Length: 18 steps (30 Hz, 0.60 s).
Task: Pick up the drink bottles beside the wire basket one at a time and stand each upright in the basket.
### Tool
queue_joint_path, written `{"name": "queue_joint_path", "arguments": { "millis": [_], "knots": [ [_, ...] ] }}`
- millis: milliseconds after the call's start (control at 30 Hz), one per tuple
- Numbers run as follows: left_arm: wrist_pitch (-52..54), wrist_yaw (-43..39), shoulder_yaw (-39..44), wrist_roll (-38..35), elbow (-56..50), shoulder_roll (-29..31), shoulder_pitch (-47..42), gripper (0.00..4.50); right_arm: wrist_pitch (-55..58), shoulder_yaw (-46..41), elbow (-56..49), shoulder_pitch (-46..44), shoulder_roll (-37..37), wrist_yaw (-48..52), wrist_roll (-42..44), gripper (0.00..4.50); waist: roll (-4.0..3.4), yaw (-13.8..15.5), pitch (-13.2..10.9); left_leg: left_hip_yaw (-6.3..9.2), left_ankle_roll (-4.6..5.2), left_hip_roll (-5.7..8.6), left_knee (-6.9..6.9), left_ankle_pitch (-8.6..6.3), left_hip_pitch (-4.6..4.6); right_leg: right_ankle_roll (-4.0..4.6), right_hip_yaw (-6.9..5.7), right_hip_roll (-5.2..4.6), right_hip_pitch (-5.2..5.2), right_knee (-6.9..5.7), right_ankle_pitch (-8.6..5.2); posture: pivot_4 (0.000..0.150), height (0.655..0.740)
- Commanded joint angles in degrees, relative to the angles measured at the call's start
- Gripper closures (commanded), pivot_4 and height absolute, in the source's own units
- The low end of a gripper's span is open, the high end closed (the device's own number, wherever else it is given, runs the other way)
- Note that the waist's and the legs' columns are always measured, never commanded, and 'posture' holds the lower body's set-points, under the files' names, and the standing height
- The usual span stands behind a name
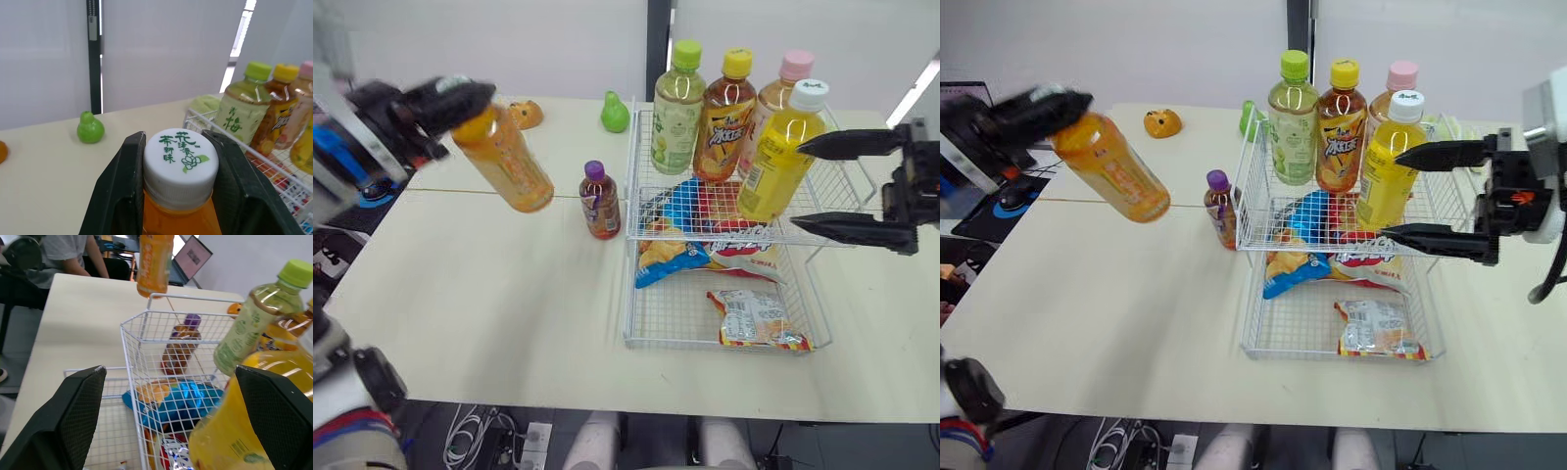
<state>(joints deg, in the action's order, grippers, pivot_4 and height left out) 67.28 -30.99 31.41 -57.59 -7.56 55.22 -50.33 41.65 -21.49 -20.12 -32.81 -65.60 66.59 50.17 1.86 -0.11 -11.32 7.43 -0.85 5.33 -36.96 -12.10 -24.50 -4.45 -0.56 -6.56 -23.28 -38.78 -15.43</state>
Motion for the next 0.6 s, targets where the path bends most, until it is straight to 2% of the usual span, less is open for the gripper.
{"name": "queue_joint_path", "arguments": {
  "millis": [33,167,267,433,600],
  "knots": [
    [-0.5,-5.0,-2.7,-1.9,5.6,3.8,-8.7,3.12,-0.3,-5.6,1.8,0.8,-3.0,2.2,0.3,0.00,0.00,0.0,0.0,0.01,0.00,0.01,-0.01,0.00,0.00,0.00,-0.01,-0.02,0.00,-0.01,0.00,0.150,0.7400],
    [0.6,-10.5,-9.6,-1.0,12.7,4.6,-19.5,3.12,-0.1,-7.6,2.4,3.0,-3.9,2.6,0.4,0.00,0.00,-0.1,0.0,0.02,0.00,-0.03,0.00,0.00,0.03,0.00,-0.01,0.02,0.02,-0.04,0.00,0.150,0.7400],
    [0.9,-14.3,-14.6,0.0,17.5,2.3,-27.6,3.12,0.6,-9.3,2.1,4.7,-4.1,2.0,0.8,0.00,0.00,-0.3,0.0,0.00,-0.01,-0.03,0.00,0.01,0.03,0.00,0.03,0.03,0.00,-0.06,0.00,0.150,0.7400],
    [0.4,-20.6,-22.0,2.3,23.0,-4.6,-37.5,3.12,1.8,-11.9,1.3,7.1,-4.2,1.2,1.4,0.00,0.00,-0.4,0.0,-0.02,-0.01,-0.01,0.00,0.01,0.01,-0.01,0.04,0.00,0.00,-0.03,-0.01,0.150,0.7400],
    [-4.3,-26.3,-28.9,9.2,29.3,-11.5,-43.7,3.12,3.2,-14.3,-0.3,9.5,-3.7,-0.1,2.2,0.00,0.00,-0.4,0.0,-0.03,-0.01,-0.01,0.00,0.01,0.01,-0.01,0.04,0.00,0.00,-0.08,-0.01,0.150,0.7400]
  ]
}}
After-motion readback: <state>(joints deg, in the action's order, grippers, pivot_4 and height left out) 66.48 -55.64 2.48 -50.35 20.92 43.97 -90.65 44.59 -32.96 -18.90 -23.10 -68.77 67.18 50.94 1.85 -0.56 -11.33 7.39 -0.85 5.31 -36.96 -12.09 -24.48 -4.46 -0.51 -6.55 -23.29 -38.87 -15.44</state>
